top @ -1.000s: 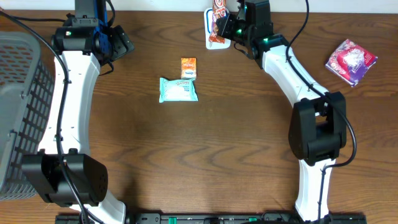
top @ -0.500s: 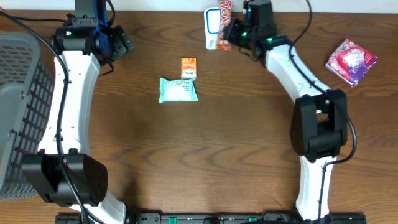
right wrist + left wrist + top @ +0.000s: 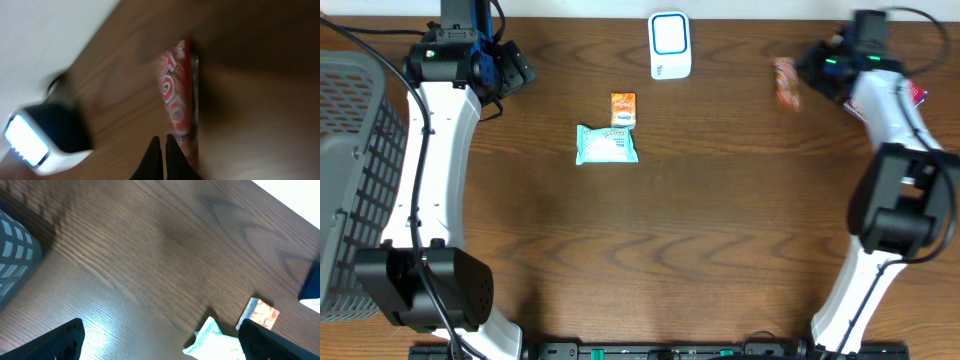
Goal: Scan the item barcode
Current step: 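Carry the red bar right and release it beside the purple pack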
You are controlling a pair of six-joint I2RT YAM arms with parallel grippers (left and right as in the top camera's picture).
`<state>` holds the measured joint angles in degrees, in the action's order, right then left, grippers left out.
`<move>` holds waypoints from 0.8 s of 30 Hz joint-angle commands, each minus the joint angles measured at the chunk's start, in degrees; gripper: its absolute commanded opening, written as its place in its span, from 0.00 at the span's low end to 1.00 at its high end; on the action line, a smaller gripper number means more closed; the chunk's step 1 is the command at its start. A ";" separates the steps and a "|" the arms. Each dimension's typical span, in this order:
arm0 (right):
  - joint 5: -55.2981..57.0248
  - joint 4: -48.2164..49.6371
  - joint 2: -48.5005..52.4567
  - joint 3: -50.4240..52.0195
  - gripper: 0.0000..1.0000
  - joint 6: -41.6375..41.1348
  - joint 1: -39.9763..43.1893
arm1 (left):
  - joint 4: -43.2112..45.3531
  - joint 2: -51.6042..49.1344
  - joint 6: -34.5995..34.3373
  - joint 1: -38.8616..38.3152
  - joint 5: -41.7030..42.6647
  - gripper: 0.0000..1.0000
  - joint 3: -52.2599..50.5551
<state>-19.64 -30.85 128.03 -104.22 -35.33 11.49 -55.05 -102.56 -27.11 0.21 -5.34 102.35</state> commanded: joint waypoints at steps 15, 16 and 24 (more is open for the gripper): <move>-6.38 -9.97 -2.25 -0.76 0.13 19.32 8.83 | 0.02 -0.20 0.28 0.04 -0.94 0.98 -0.11; -8.17 -9.53 -2.25 -0.76 0.17 20.92 8.15 | 0.02 -0.20 0.28 0.04 -0.94 0.98 -0.11; -1.51 -9.46 -2.23 -0.74 0.44 26.43 -1.31 | 0.02 -0.20 0.31 0.04 -0.94 0.98 -0.11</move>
<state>-25.15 -39.79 128.01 -104.25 -12.40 13.43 -55.07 -102.56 -27.09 0.21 -5.32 102.35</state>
